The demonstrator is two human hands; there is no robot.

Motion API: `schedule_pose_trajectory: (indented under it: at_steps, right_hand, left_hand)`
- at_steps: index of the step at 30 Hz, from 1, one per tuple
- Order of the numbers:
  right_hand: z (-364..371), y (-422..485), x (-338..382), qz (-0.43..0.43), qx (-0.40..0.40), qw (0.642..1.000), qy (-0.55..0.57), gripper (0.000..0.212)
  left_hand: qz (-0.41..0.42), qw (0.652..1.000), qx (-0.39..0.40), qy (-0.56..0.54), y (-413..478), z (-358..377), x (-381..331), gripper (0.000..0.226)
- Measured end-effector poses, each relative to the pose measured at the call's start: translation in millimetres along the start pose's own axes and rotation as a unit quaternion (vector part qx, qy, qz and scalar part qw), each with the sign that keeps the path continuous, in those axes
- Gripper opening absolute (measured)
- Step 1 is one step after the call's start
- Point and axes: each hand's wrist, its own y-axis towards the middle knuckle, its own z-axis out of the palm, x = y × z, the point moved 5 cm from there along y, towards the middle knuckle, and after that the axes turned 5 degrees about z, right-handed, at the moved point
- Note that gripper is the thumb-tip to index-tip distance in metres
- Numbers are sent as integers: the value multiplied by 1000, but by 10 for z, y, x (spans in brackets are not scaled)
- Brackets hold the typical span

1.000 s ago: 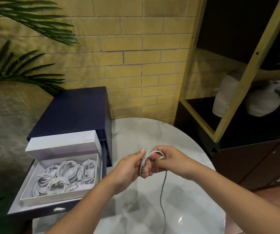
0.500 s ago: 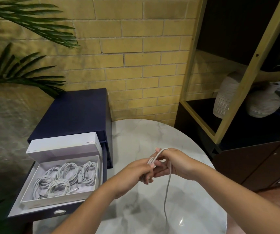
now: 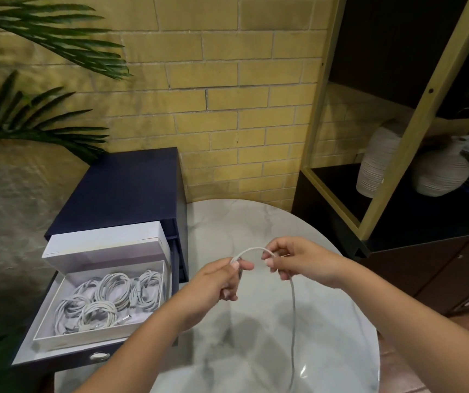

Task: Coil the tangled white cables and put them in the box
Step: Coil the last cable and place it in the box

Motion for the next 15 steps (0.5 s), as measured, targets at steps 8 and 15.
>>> schedule_pose_trajectory:
  at_steps: [8, 15]
  right_hand:
    - [85, 146, -110, -49, -119, 988, -80, 23]
    - [603, 89, -206, 6, -18, 982, -189, 26]
  left_hand:
    - [-20, 989, 55, -139, -14, 179, -168, 40]
    - [31, 980, -47, -191, 136, 66, -249, 36]
